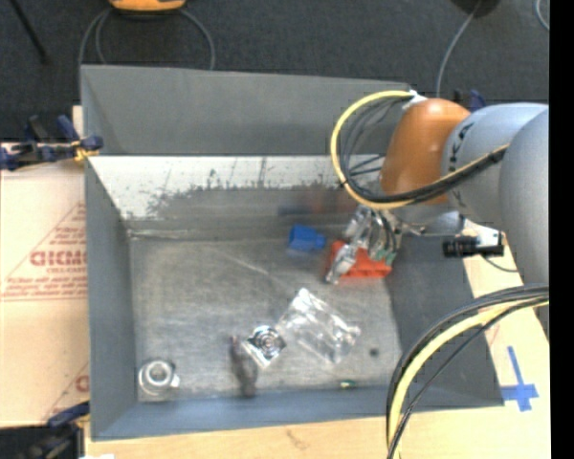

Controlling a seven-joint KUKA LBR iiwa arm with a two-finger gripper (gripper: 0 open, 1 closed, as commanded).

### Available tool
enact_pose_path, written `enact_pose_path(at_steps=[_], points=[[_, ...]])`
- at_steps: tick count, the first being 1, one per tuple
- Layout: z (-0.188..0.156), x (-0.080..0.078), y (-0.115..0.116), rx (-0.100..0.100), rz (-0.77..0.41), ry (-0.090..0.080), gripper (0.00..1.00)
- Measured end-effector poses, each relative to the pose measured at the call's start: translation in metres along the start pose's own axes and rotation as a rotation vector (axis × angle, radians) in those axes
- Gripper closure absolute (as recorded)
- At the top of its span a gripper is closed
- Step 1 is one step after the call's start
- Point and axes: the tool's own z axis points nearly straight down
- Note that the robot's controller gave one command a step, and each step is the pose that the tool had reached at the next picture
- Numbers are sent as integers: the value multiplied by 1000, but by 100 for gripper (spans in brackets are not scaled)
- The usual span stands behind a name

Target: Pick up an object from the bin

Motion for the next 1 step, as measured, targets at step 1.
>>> enact_pose_path(at_steps=[1], points=[[-132,-13,3,-1,-35,5,100]])
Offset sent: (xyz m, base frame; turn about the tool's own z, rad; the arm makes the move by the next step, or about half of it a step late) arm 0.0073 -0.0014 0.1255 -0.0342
